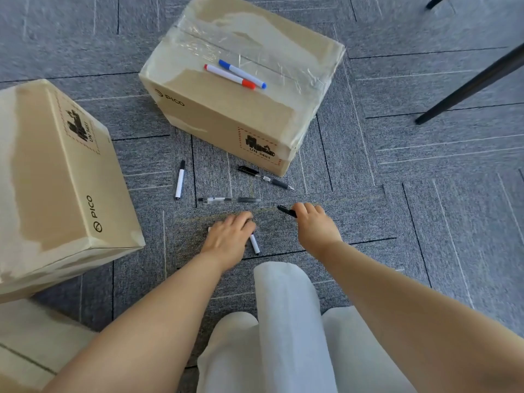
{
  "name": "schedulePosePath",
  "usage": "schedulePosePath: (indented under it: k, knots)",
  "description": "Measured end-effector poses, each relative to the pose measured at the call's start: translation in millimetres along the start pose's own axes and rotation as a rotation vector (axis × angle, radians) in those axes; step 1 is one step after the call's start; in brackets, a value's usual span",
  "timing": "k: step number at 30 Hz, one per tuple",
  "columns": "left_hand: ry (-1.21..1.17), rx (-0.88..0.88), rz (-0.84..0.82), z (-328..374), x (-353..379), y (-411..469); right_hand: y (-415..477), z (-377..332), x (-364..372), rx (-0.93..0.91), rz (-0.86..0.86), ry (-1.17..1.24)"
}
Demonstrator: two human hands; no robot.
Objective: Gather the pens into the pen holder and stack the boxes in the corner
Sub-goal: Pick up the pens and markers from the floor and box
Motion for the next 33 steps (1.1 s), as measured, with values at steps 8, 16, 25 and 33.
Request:
schedulePosePath:
  k: [8, 16, 25, 33]
  knots:
    - [0.178, -0.008, -0.131, -1.5, 4.8, 11.5, 24.1, -14.3, -13.8, -0.05, 0.023, -0.099]
    - [-0.122, -0.327, -0.046, -44.3, -21.2, 3.7, 91.1, -51.8, -30.8, -0.128, -0.044, -0.165]
    - [-0.069, -0.291, -0.023, -47.6, -39.8, 35.8, 90.5, -43.9, -11.3, -0.032, -0.129, -0.132]
    - [-0.18, -0.208, -0.117, -43.3, -29.5, 55.7, 85.5, -39.5, -21.3, 0.03, -0.061, 0.059]
Point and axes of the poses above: each hand's wrist, its own y-axis towards the middle knuckle, its own x-axis out of the palm, z = x × y, the point moved 1 cm from there along y, towards the middle knuckle, and after that the axes turned 11 degrees about -x, right-handed, at the moved point
